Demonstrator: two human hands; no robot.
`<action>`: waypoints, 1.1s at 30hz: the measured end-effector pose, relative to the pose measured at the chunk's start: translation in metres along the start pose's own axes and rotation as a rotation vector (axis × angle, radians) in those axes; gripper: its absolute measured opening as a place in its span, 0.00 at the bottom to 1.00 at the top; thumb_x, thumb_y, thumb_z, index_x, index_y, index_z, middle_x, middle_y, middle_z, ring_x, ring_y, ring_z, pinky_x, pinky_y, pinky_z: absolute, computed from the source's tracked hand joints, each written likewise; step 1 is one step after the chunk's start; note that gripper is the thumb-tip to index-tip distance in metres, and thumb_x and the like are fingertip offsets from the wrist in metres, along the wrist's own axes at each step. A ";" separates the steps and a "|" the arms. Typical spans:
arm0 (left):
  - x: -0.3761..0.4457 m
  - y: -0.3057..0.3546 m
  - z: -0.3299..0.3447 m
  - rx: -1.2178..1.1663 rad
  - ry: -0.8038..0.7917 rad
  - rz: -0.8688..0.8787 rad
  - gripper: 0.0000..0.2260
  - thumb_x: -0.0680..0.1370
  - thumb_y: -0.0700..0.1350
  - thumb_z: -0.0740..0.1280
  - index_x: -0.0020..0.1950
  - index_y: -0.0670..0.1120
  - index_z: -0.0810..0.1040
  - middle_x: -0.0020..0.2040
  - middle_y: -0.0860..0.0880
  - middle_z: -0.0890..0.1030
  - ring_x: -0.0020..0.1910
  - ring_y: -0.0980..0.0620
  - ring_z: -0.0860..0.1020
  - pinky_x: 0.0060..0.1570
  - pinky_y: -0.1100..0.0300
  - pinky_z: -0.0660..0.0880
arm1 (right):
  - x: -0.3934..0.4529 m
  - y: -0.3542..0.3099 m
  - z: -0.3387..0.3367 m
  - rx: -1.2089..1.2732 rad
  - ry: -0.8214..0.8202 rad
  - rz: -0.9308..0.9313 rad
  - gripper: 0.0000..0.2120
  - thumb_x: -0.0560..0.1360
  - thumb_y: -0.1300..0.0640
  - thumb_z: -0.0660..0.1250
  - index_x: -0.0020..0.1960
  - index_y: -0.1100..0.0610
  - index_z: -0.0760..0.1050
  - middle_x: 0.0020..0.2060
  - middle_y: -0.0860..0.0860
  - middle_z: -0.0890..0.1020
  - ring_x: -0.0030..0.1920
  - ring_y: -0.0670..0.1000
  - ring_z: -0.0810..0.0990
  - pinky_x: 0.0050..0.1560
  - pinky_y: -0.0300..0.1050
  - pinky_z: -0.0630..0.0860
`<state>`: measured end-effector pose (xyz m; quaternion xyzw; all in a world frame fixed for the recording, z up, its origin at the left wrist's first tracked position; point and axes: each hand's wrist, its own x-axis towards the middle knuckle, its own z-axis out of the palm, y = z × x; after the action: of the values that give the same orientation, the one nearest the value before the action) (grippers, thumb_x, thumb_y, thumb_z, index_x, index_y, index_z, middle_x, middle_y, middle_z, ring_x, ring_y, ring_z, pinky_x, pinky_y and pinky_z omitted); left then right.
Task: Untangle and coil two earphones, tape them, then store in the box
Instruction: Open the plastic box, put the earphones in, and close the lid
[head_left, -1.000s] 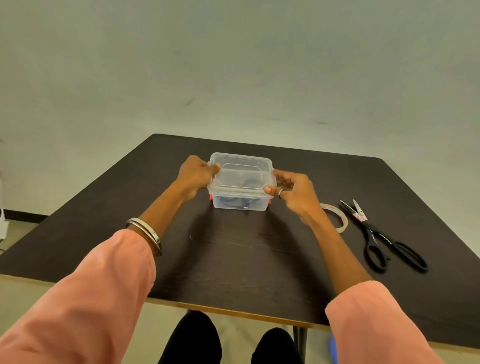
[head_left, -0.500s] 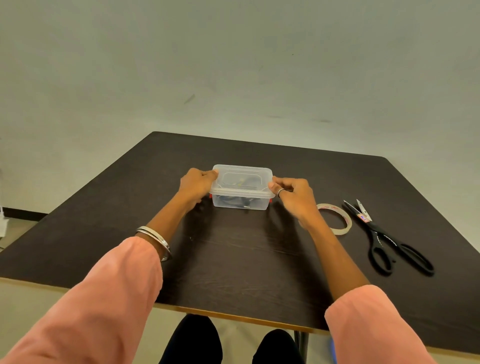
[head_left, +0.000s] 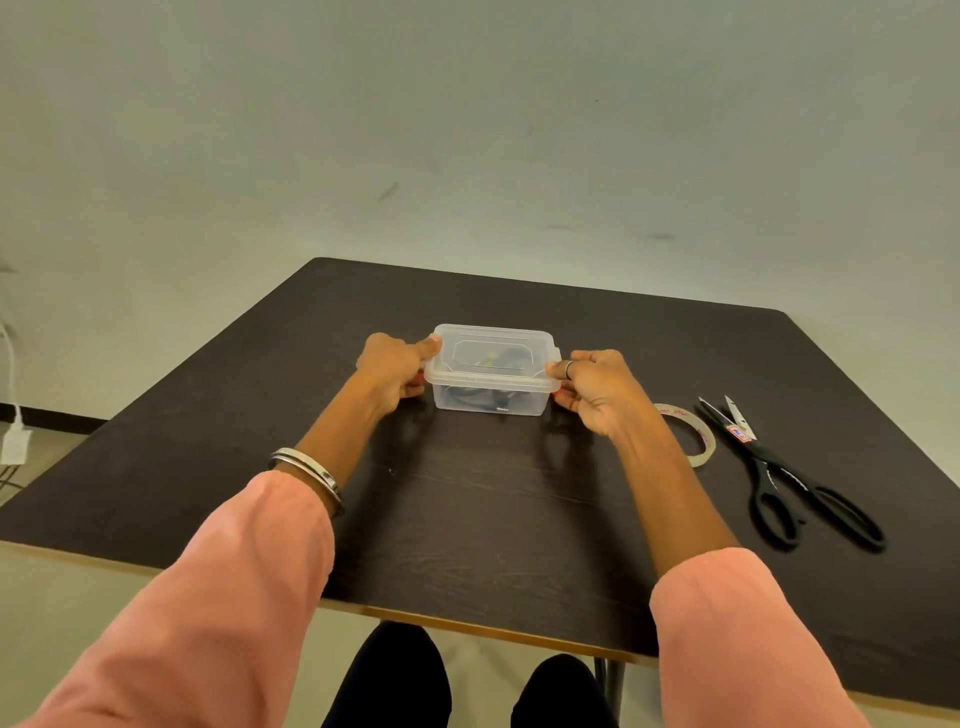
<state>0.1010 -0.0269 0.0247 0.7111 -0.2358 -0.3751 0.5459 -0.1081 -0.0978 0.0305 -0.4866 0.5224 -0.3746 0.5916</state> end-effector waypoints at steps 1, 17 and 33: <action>0.001 -0.001 0.003 0.036 0.064 0.038 0.17 0.74 0.50 0.73 0.53 0.38 0.78 0.49 0.42 0.82 0.46 0.45 0.82 0.43 0.51 0.82 | 0.002 0.001 0.001 -0.036 0.040 -0.010 0.17 0.71 0.67 0.71 0.57 0.63 0.71 0.53 0.60 0.78 0.46 0.54 0.78 0.43 0.47 0.77; -0.038 -0.005 0.031 0.756 0.451 0.569 0.13 0.82 0.41 0.60 0.48 0.34 0.80 0.42 0.39 0.80 0.39 0.44 0.78 0.36 0.59 0.67 | -0.006 0.015 0.022 -0.519 0.325 -0.402 0.05 0.76 0.62 0.68 0.50 0.61 0.81 0.45 0.54 0.82 0.44 0.54 0.82 0.44 0.48 0.82; -0.041 0.035 0.069 -0.425 -0.177 0.024 0.12 0.80 0.49 0.64 0.47 0.41 0.77 0.45 0.43 0.80 0.46 0.46 0.80 0.48 0.52 0.80 | -0.013 -0.025 -0.044 -0.040 0.311 -0.324 0.06 0.71 0.65 0.71 0.41 0.55 0.79 0.41 0.50 0.81 0.45 0.51 0.78 0.44 0.43 0.72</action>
<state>0.0238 -0.0480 0.0606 0.5415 -0.2069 -0.4709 0.6650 -0.1520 -0.0992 0.0584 -0.5122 0.5295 -0.5249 0.4264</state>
